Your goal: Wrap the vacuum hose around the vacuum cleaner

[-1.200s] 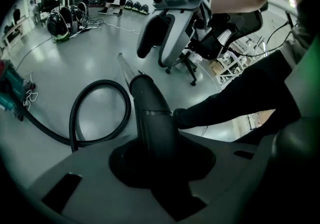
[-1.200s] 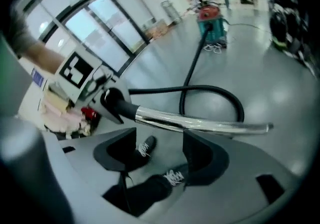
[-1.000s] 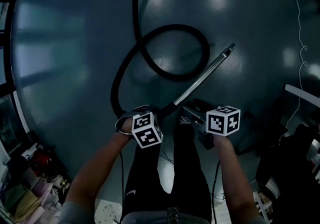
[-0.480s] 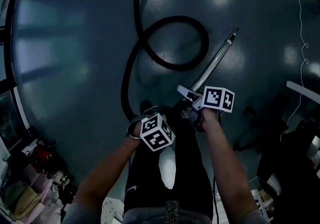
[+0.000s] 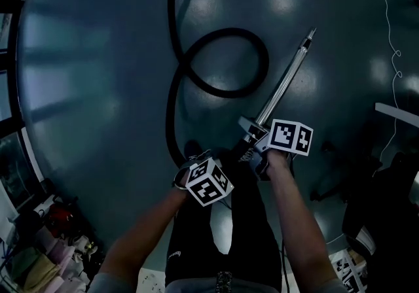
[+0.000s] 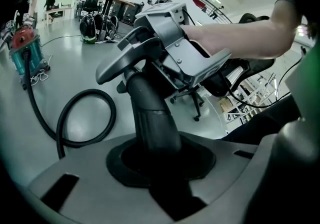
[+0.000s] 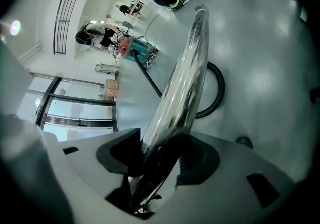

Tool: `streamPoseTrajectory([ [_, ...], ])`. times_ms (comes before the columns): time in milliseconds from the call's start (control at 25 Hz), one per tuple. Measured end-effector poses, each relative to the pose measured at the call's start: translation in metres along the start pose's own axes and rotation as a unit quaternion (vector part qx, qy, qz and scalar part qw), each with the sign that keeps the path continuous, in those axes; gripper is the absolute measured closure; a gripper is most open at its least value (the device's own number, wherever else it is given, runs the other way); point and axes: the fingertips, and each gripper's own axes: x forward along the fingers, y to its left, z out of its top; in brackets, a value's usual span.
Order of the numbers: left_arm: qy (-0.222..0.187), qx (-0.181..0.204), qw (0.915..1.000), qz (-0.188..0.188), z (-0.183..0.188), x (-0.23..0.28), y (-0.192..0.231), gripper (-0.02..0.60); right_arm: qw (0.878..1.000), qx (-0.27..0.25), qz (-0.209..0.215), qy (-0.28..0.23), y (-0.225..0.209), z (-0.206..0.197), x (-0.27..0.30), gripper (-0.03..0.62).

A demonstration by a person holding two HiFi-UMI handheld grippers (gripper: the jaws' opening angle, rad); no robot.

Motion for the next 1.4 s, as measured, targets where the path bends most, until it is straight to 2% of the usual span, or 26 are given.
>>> streamPoseTrajectory([
  [160,-0.001,0.021,0.9995,-0.023,0.014,0.006,-0.008,0.457,1.000,-0.011,-0.005,-0.016,-0.007,0.011,-0.016,0.373],
  [200,0.000,0.022,0.9994,-0.027,0.017,0.007,-0.008,0.436,1.000,-0.012,-0.007,-0.018,-0.010,0.014,-0.019,0.373],
  [320,0.005,0.023,0.9989,-0.040,0.028,0.007,-0.003,0.323,1.000,-0.010,-0.008,-0.027,-0.017,0.024,-0.029,0.373],
  [480,0.008,0.041,0.9983,-0.040,0.051,0.004,-0.001,0.314,0.999,0.000,-0.004,-0.048,-0.026,0.043,-0.045,0.373],
  [640,0.000,0.028,0.9989,-0.038,0.077,-0.004,0.004,0.313,0.998,0.004,-0.004,-0.066,-0.034,0.069,-0.062,0.373],
  [840,0.002,0.039,0.9991,-0.014,0.110,-0.016,0.018,0.310,0.998,-0.023,-0.027,-0.061,-0.049,0.088,-0.076,0.373],
  [1000,-0.003,0.043,0.9986,0.031,0.141,-0.029,0.047,0.311,0.996,-0.064,-0.039,-0.050,-0.053,0.099,-0.085,0.378],
  [1120,-0.004,0.047,0.9975,0.053,0.151,-0.040,0.066,0.311,0.994,-0.087,-0.041,-0.043,-0.044,0.106,-0.083,0.381],
  [1400,-0.004,0.121,0.9897,0.076,0.166,-0.054,0.099,0.311,0.984,-0.165,-0.058,-0.018,-0.019,0.118,-0.076,0.388],
])
